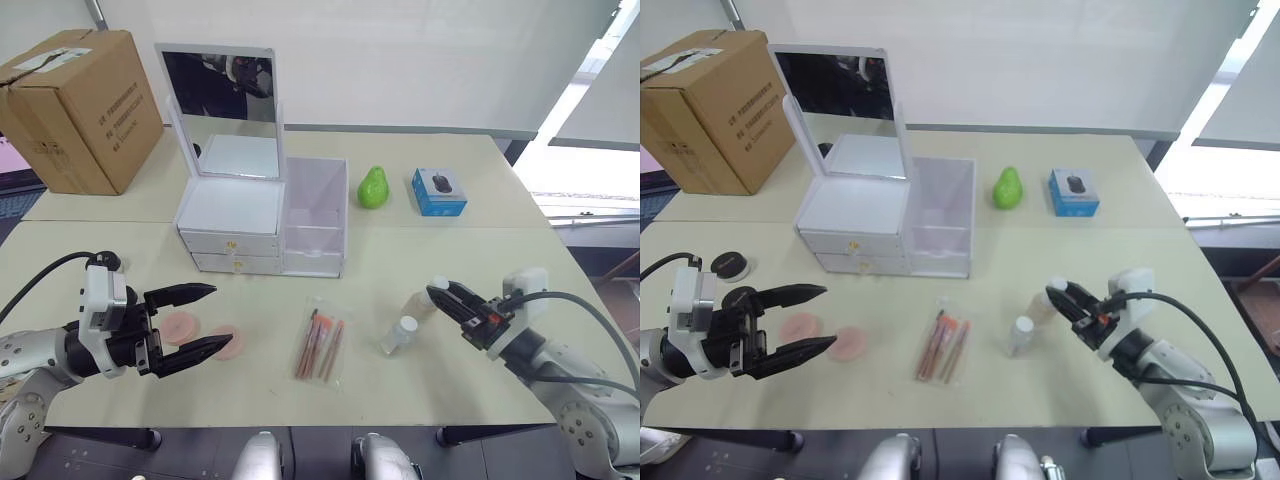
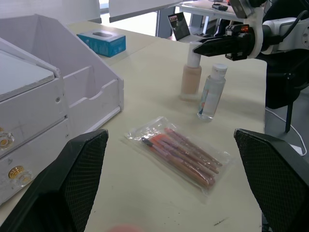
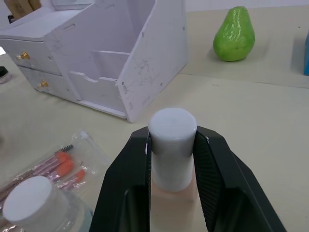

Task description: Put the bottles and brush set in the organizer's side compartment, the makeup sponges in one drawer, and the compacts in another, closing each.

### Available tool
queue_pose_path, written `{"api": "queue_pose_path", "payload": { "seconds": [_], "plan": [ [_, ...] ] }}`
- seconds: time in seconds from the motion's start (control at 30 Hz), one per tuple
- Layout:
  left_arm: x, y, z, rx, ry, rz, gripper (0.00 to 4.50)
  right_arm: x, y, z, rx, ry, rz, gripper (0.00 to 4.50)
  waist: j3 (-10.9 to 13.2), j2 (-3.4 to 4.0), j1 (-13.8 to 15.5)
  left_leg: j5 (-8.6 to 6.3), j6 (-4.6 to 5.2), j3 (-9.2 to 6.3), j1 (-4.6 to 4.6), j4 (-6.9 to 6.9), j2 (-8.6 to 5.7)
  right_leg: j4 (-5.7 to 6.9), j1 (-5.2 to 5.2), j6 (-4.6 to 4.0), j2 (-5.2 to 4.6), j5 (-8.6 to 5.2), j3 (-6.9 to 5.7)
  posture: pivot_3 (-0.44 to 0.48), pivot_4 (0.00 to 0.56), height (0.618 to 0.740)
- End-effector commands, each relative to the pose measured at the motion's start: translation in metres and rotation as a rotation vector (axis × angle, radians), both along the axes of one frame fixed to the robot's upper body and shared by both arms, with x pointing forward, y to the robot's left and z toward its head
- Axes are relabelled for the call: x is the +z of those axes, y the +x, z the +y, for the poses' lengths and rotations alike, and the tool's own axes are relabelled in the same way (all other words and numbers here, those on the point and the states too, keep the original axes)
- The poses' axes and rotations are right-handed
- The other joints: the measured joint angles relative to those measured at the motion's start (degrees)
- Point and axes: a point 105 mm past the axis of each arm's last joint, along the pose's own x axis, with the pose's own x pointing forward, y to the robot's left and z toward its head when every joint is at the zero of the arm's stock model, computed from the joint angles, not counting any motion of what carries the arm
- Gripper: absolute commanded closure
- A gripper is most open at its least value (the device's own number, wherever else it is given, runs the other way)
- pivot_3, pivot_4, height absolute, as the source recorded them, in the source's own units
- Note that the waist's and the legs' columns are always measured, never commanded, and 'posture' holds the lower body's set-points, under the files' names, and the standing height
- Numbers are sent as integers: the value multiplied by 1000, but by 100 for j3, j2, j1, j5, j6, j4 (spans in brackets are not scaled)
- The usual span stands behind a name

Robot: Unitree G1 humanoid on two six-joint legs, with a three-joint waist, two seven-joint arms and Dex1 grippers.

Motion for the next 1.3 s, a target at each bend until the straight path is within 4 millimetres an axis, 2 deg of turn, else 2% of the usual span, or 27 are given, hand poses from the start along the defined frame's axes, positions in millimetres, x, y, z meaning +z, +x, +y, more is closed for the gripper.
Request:
{"api": "queue_pose_path", "payload": {
  "seconds": [0.03, 0.2, 0.3, 0.37, 0.47, 0.6, 0.7, 0.97, 1.3],
  "plan": [
    [11, 9, 7, 75, -27, -27, 0, 53, 5, 25, 123, 1, -170, 3565, 1, 1, -17, 0, 0, 0, -1, -1, 0, 0, -3, 0, 1, 0, 0, 0, 150, 729],
    [15, 15, 6, 109, -32, -62, 0, 84, 33, 59, 238, 42, -232, 3565, -2, -5, -45, 1, 1, -7, 3, -10, 1, 8, -16, -6, 20, 3, 14, 0, 150, 729],
    [12, 16, 5, 124, -40, -57, 0, 93, 45, 85, 327, 14, -262, 3565, -3, -9, -43, 1, 2, -9, -2, -9, -1, 7, -16, -6, 24, 4, 21, 0, 150, 729],
    [11, 14, 3, 131, -50, -61, 0, 101, 61, 105, 356, -1, -277, 3565, -2, -9, -45, 2, 3, -7, -7, -6, -4, 5, -21, -4, 23, 7, 29, 0, 150, 729],
    [12, 11, 1, 139, -58, -73, 0, 105, 72, 121, 391, -29, -293, 3565, 0, -5, -47, 3, 4, 0, -7, -3, -4, 8, -26, -4, 26, 15, 37, 0, 150, 729],
    [14, 7, 0, 149, -65, -79, 0, 104, 79, 132, 409, -54, -319, 3565, -2, -9, -12, 3, 4, 0, -7, -2, -4, 8, -24, 7, 25, 22, 37, 0, 150, 729],
    [15, 6, -1, 155, -67, -87, 0, 95, 84, 138, 421, -102, -323, 3565, -2, -8, -16, 3, 4, 3, -6, 0, -4, 9, -25, 5, 25, 22, 39, 0, 150, 729],
    [16, 2, -3, 157, -71, -93, 0, 82, 106, 132, 365, -147, -308, 3565, -1, -7, -41, 3, 5, 6, -2, -2, -3, 13, -28, 3, 29, 23, 45, 0, 150, 729],
    [19, 5, 1, 222, -85, -128, 0, 44, 119, 130, 337, -206, -213, 3565, -1, -6, -58, 3, 4, 8, -1, -4, -2, 13, -28, 11, 31, 29, 48, 0, 150, 729]
  ]
}}
